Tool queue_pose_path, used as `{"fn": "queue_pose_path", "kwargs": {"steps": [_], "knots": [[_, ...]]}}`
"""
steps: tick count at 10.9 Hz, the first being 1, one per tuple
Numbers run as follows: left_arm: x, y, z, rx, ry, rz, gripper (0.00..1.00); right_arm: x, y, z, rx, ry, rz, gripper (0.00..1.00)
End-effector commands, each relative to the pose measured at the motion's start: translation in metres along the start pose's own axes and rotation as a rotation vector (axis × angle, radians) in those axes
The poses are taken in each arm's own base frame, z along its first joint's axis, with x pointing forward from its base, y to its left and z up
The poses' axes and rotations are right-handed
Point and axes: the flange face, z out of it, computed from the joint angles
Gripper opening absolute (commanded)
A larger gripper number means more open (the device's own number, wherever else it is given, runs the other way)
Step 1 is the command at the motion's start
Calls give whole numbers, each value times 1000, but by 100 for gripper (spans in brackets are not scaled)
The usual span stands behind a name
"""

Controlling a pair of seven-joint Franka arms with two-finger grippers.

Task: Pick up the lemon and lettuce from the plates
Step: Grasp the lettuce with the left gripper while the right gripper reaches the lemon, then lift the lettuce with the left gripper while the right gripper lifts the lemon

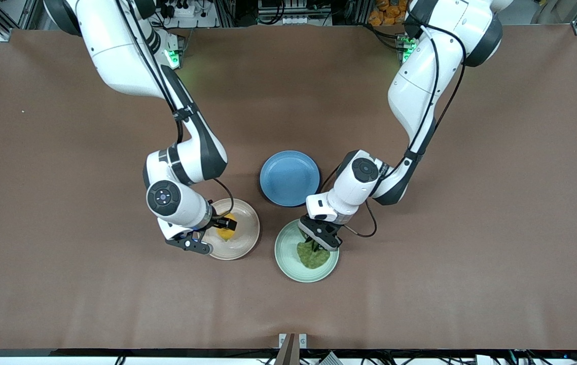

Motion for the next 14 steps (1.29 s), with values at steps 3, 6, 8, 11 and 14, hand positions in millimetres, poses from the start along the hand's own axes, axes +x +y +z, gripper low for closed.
{"fn": "queue_pose_path", "kwargs": {"steps": [3,6,8,11,14], "knots": [[-7,-3,-6,12,-19,65,0,-5,-17,28,-8,4,10,100],[19,2,-46,9,-74,72,0,-10,-24,51,-12,21,26,100],[47,-13,-102,16,-167,54,0,-11,-25,64,-15,28,20,100],[62,-78,-198,42,-316,-25,0,-12,-27,74,-17,40,9,100],[31,-158,-237,54,-440,-57,0,-11,-24,76,-33,46,-15,84]]}}
